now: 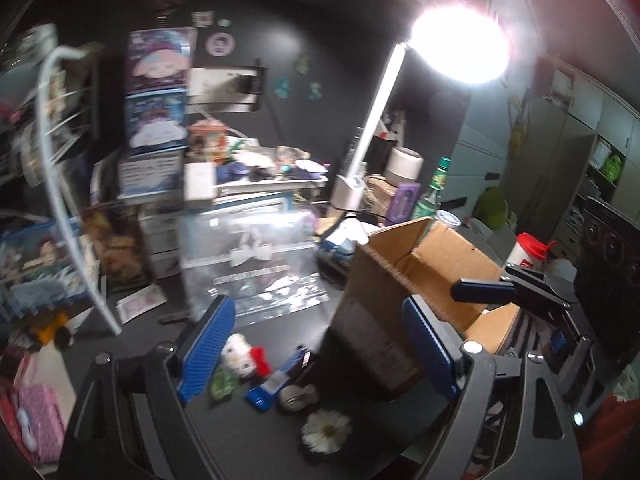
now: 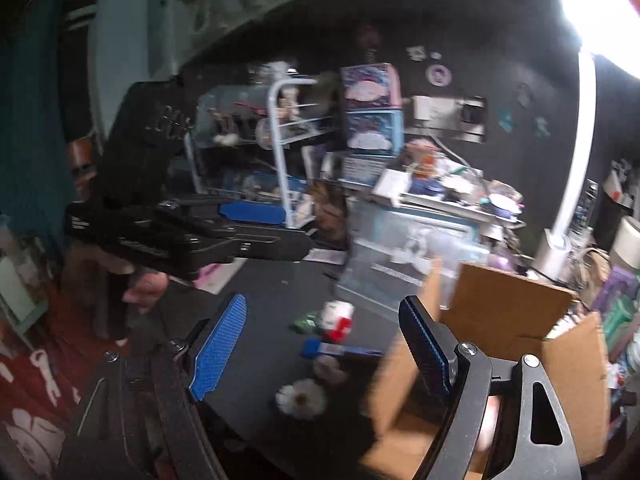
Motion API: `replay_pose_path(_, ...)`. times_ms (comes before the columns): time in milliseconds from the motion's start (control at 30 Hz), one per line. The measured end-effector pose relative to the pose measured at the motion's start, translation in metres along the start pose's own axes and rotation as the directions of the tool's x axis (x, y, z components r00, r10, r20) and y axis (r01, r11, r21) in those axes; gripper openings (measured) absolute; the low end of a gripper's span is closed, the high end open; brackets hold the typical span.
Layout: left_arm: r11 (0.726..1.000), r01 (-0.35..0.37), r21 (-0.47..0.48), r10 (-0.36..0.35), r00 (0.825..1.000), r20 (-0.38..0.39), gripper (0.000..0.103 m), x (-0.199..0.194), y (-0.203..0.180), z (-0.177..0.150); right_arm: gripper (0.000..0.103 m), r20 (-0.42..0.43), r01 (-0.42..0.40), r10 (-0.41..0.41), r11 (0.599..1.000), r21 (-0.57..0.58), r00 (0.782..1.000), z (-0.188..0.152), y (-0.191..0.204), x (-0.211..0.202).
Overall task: Organize objects
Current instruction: 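Return the right gripper to the white flower and grasp it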
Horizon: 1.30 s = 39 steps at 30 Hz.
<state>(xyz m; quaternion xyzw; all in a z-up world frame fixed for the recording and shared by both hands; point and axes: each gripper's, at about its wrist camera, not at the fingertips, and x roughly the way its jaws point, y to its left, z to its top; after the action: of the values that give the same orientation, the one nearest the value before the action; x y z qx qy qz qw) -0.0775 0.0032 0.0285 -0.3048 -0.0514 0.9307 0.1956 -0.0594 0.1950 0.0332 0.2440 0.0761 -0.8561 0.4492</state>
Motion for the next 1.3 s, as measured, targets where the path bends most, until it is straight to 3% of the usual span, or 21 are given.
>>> replay_pose_path(200, 0.994, -0.06, -0.088, 0.062, 0.998, 0.019, 0.083, -0.016, 0.049, -0.053, 0.077, -0.025, -0.055, 0.056, 0.998, 0.042, 0.998, -0.029, 0.046, 0.04)
replay_pose_path(300, 0.99, -0.096, -0.104, 0.095, 0.995, -0.011, 0.083, -0.012, 0.067, -0.081, 0.077, -0.059, -0.034, 0.039, 0.995, 0.097, 0.997, -0.051, 0.053, 0.065)
replay_pose_path(433, 0.988, -0.074, -0.138, 0.067, 0.996, -0.06, 0.083, -0.002, 0.083, -0.113, 0.076, -0.145, 0.093, -0.072, 0.985, 0.143, 0.987, -0.088, 0.053, 0.097)
replay_pose_path(600, 0.982, -0.053, -0.182, 0.035, 0.994, -0.103, 0.083, 0.01, 0.095, -0.141, 0.074, -0.248, 0.269, -0.225, 0.95, 0.16, 0.942, -0.123, 0.038, 0.126)
replay_pose_path(700, 0.98, -0.054, -0.193, 0.031, 0.992, -0.121, 0.083, 0.015, 0.099, -0.147, 0.07, -0.271, 0.309, -0.258, 0.936, 0.168, 0.927, -0.133, 0.026, 0.129)
replay_pose_path(833, 0.979, -0.039, -0.199, 0.014, 0.992, -0.126, 0.083, 0.016, 0.101, -0.151, 0.067, -0.274, 0.322, -0.264, 0.927, 0.194, 0.925, -0.135, 0.019, 0.131)
replay_pose_path(1033, 0.979, -0.041, -0.198, 0.017, 0.992, -0.121, 0.083, 0.013, 0.104, -0.151, 0.048, -0.288, 0.34, -0.289, 0.929, 0.146, 0.913, -0.135, 0.023, 0.137)
replay_pose_path(1167, 0.982, -0.034, -0.187, 0.01, 0.992, -0.126, 0.083, 0.012, 0.101, -0.149, 0.035, -0.282, 0.32, -0.271, 0.937, 0.143, 0.92, -0.133, 0.025, 0.138)
replay_pose_path(1300, 0.984, 0.02, -0.179, -0.044, 0.991, -0.129, 0.083, 0.013, 0.094, -0.144, 0.033, -0.253, 0.28, -0.246, 0.954, 0.108, 0.936, -0.126, 0.034, 0.133)
